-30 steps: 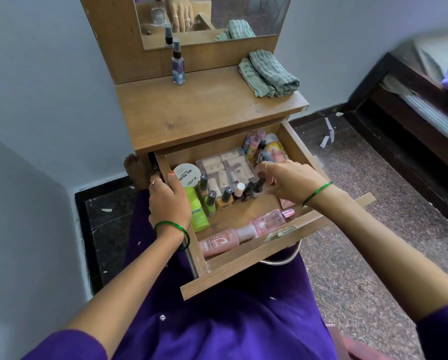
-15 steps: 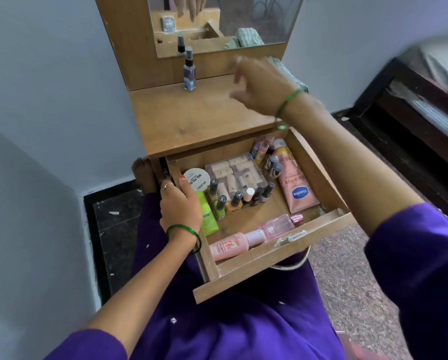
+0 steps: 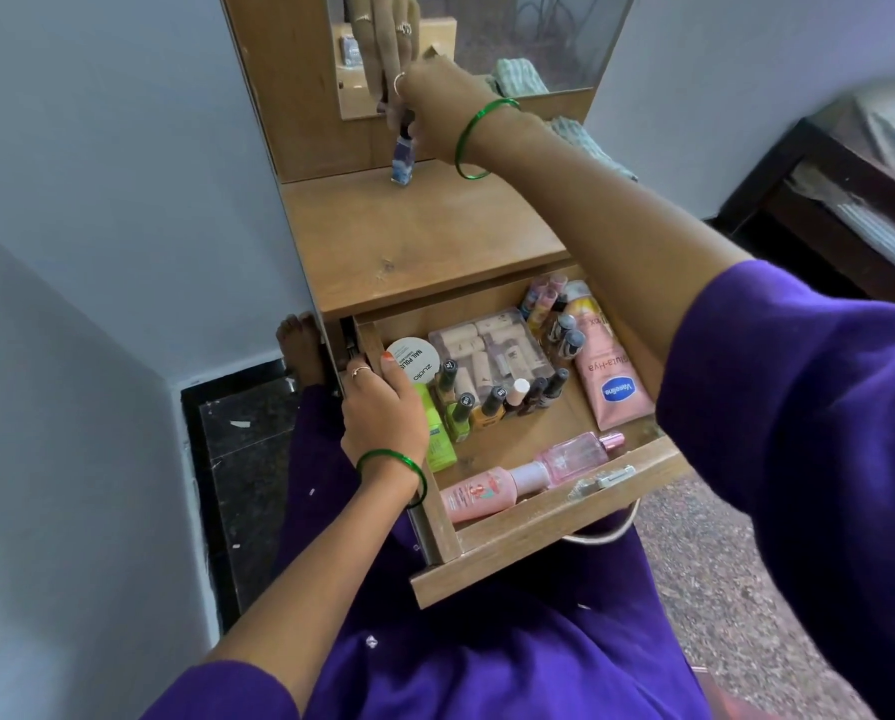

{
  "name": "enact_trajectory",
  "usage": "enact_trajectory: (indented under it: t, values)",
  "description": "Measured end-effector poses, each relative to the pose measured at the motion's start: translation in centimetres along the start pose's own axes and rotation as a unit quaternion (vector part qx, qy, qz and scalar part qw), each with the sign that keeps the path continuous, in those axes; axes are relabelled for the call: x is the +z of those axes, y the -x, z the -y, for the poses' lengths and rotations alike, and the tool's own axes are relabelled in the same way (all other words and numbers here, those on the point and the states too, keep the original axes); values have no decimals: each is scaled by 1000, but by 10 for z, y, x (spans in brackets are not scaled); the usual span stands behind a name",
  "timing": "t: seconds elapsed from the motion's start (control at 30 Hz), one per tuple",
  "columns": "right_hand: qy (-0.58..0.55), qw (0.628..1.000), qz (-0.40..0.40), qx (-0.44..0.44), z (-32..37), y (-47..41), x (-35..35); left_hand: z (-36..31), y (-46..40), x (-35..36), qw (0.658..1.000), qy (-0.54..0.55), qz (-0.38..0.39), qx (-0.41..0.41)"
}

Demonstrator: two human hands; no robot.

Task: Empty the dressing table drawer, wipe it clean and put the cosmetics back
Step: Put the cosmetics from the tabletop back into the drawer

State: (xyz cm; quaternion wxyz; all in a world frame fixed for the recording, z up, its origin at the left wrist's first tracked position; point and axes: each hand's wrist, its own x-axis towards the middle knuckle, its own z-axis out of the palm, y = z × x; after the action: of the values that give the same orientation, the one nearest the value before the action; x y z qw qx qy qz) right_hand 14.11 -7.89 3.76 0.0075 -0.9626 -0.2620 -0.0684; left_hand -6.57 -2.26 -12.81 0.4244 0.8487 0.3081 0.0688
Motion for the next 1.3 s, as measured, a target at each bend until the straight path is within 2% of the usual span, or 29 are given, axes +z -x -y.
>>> enact_trajectory:
  t: [0.2,0.37,0.53,0.77,1.03,1.3]
  values:
    - [-52,998,-41,-3,-17,26,-6,1,-3,-8,1000,0,-3,-1]
    - [-97,993,-61,25,-45,87,-23,3,-3,-6,1000,7,-2,-2]
    - [-107,992,-21,59,-65,170,-25,2,-3,-6,1000,23,0,-6]
    - [-131,984,15,119,-86,241,17,1,-2,-8,1000,21,2,-7]
    - [-127,985,55,107,-70,256,66,1,-2,-8,1000,23,5,-9]
    - [-116,984,71,112,-58,248,72,2,-4,-7,1000,23,4,-9]
